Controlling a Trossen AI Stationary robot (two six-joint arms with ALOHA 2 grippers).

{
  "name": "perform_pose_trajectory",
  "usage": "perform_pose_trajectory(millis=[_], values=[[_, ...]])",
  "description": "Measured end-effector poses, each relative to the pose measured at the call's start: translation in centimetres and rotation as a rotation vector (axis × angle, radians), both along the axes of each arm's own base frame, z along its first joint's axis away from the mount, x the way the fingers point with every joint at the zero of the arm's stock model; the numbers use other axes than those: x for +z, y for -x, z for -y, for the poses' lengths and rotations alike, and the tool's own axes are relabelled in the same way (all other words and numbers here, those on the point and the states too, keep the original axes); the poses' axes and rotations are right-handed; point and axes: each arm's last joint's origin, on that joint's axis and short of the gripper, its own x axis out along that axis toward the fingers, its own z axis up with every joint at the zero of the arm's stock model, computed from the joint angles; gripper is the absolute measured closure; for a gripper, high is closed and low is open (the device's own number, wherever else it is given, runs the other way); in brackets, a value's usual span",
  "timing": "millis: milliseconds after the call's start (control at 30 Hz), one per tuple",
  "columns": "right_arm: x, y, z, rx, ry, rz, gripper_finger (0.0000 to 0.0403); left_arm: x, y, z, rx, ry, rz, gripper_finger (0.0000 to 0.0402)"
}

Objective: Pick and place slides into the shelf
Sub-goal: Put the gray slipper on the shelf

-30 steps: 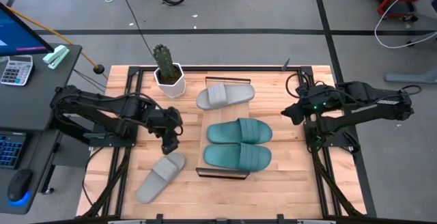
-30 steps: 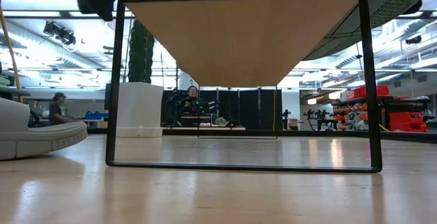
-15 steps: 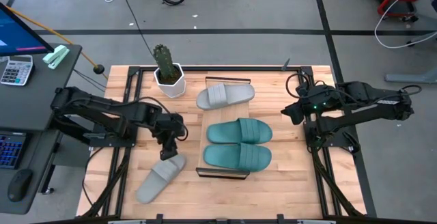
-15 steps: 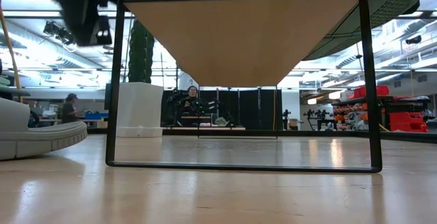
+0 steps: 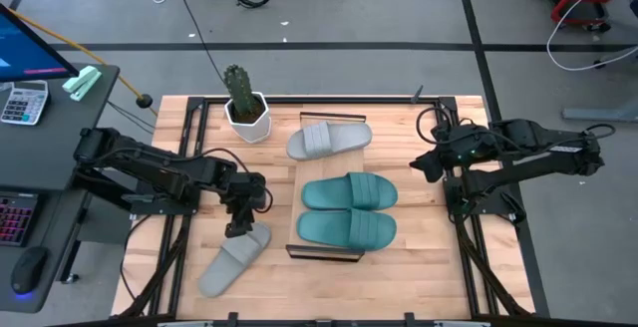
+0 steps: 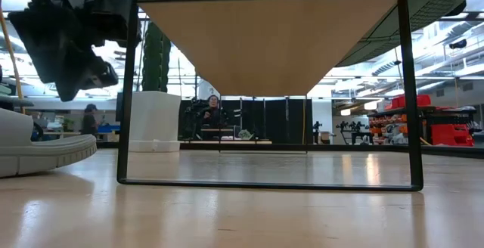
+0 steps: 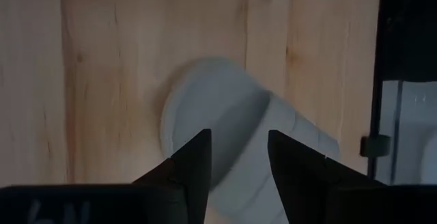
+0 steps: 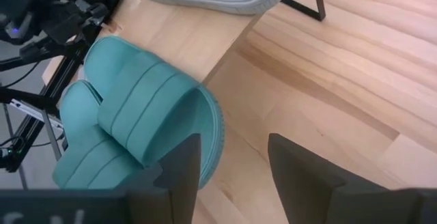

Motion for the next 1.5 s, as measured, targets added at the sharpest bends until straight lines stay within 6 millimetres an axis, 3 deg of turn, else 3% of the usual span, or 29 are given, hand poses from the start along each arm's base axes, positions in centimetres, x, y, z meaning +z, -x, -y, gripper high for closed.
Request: perform_pose_trajectory(millis=[267,567,933,1233,1500], values=[[-0.2,-0.4,-0.1,0.011,-0.013,-0.019,0.0225,-1.1,-0.5,-1.0,0.003,0.009,0.11,0.0248],[-0.5,-1.1,-0.1,-0.01,-0.039,-0.041,0.0225,-2.8,0.4,-2.5,-0.054,0.024,0.125,0.0254],[-0.7,-2.0,-0.2,-0.02,-0.06,-0.044,0.0227,-4.2,1.3,-4.9,-0.051,0.06,0.151,0.0228],[-0.7,-2.0,-0.2,-0.038,-0.079,-0.039,0.0229,-4.7,1.0,-4.9,-0.039,0.064,0.227,0.019],[-0.7,-2.0,-0.2,-0.046,-0.088,-0.038,0.023,-5.5,1.4,-3.9,-0.085,0.059,0.23,0.0181]])
